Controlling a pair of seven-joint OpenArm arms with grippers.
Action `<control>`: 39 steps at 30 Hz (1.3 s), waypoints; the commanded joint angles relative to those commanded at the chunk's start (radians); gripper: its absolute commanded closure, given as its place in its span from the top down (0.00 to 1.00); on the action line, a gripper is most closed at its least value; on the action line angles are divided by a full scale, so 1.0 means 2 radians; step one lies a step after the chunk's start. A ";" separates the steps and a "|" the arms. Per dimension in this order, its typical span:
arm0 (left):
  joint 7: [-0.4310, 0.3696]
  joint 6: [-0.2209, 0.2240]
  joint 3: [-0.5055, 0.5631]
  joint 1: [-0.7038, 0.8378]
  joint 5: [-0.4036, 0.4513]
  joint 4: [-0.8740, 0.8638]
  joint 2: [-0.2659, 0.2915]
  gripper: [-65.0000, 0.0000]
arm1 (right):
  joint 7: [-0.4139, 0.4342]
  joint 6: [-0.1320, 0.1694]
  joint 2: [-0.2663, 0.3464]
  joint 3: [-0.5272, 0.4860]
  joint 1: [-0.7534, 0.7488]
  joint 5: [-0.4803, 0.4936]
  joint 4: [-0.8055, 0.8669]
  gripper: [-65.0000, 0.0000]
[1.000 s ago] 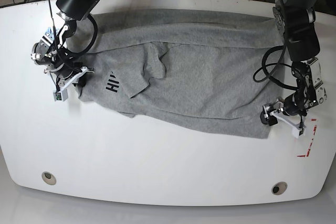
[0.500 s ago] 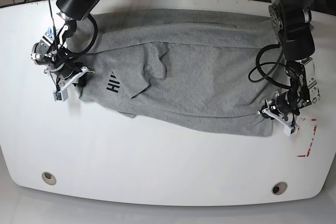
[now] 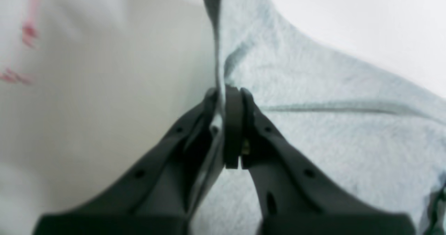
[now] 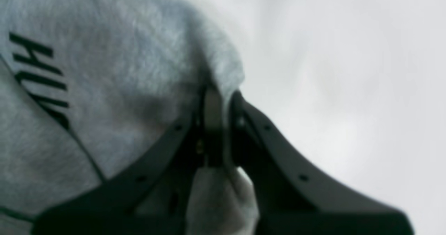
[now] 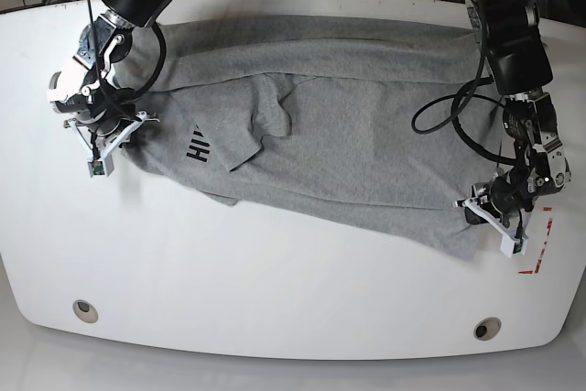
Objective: Fold the T-shirt properly
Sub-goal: 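Lift the shirt high with both grippers, showing the printed front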
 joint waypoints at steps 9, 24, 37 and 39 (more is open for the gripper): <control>0.041 0.000 -0.056 0.004 0.000 0.085 0.002 0.01 | -0.004 0.000 0.022 -0.068 0.018 -0.001 0.046 0.00; 0.060 0.001 -0.085 -0.077 0.001 0.163 -0.008 0.01 | -0.005 0.000 0.091 -0.122 0.132 0.000 0.045 0.00; 0.068 0.002 -0.084 -0.205 0.005 0.181 -0.025 0.01 | -0.031 0.000 0.140 -0.174 0.274 0.000 0.043 0.00; 0.070 0.002 -0.084 -0.239 0.005 0.180 -0.027 0.01 | -0.031 0.000 0.153 -0.196 0.314 0.000 0.026 0.00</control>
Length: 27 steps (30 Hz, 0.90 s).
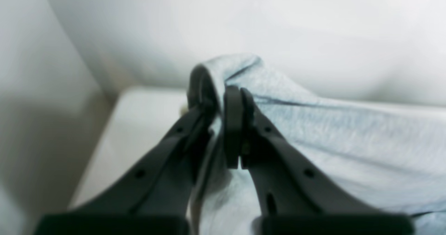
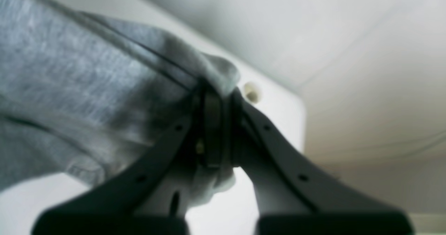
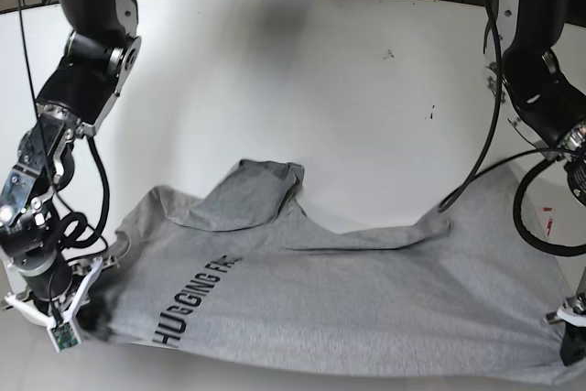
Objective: Fold the T-shirt properly
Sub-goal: 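Lift the shirt high with both grippers, showing the printed front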
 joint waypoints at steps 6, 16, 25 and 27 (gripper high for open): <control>0.014 0.000 0.001 -0.081 0.024 -0.002 -0.006 0.01 | -0.017 0.000 0.022 -0.038 0.105 0.000 -0.039 0.00; 0.022 0.000 0.001 -0.189 0.031 -0.059 -0.013 0.01 | -0.041 0.000 0.034 -0.086 0.249 0.001 -0.086 0.00; 0.023 -0.002 0.000 -0.193 0.030 -0.067 -0.022 0.01 | -0.066 0.000 0.045 -0.099 0.265 0.004 -0.061 0.00; 0.023 -0.002 -0.001 -0.178 0.030 -0.066 -0.022 0.01 | -0.067 0.000 0.049 -0.097 0.246 0.005 -0.048 0.00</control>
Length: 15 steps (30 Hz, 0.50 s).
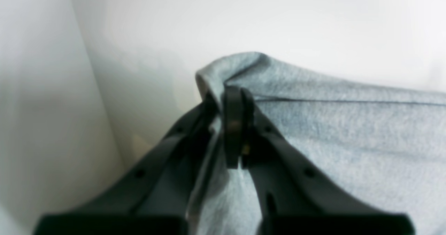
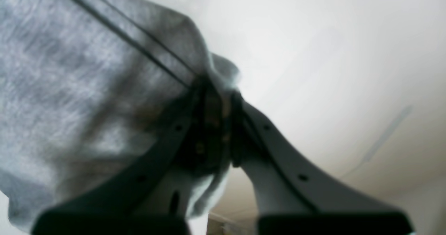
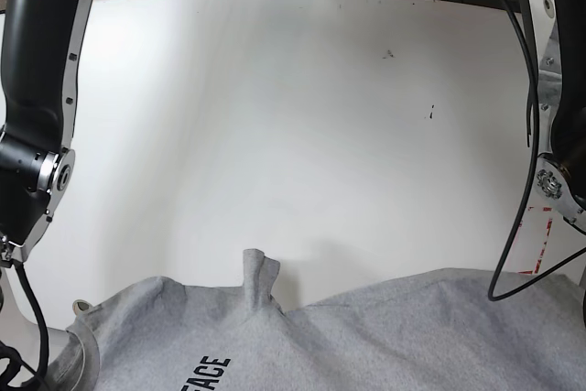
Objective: Fold the T-shirt properly
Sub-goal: 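Lift the shirt high with both grippers, showing the printed front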
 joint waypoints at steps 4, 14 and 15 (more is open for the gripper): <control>0.000 0.000 -0.001 0.035 -0.001 0.010 0.002 0.01 | 0.000 0.000 0.004 0.002 -0.035 -0.002 0.025 0.00; 0.012 0.001 -0.006 0.170 -0.063 0.091 0.001 0.01 | -0.016 0.000 0.014 0.058 -0.200 -0.002 0.147 0.00; 0.013 0.001 -0.012 0.186 -0.067 0.099 0.002 0.01 | -0.018 0.000 0.014 0.066 -0.220 -0.001 0.157 0.00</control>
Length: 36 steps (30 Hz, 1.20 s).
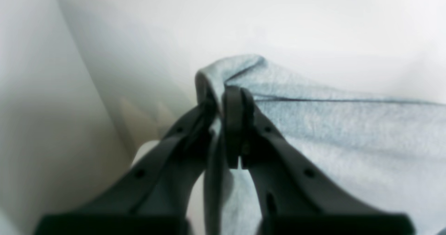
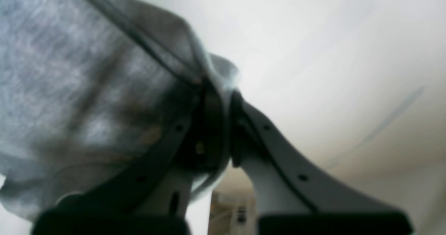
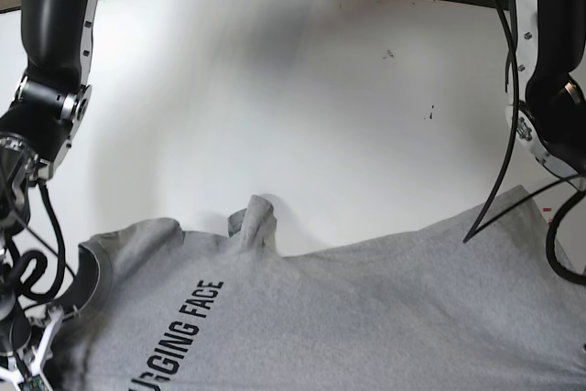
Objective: Fold the T-shirt properly
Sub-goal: 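Lift the shirt high with both grippers, showing the printed front, then lower the shirt and drag its held edge across the table with both grippers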
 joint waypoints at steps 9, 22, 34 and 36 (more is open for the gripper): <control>0.008 -0.001 -0.049 0.163 -0.059 0.052 0.002 0.01 | -0.002 0.000 -0.041 0.094 -0.189 0.000 0.050 0.00; 0.008 -0.001 -0.109 0.374 -0.152 0.072 0.001 0.01 | -0.002 0.000 -0.101 0.184 -0.344 0.000 0.051 0.00; 0.008 -0.001 -0.170 0.548 -0.215 0.071 -0.002 0.01 | 0.001 0.000 -0.147 0.205 -0.465 0.000 0.050 0.00; 0.008 -0.002 -0.171 0.571 -0.215 0.070 -0.002 0.01 | 0.001 0.000 -0.150 0.205 -0.481 0.000 0.050 0.00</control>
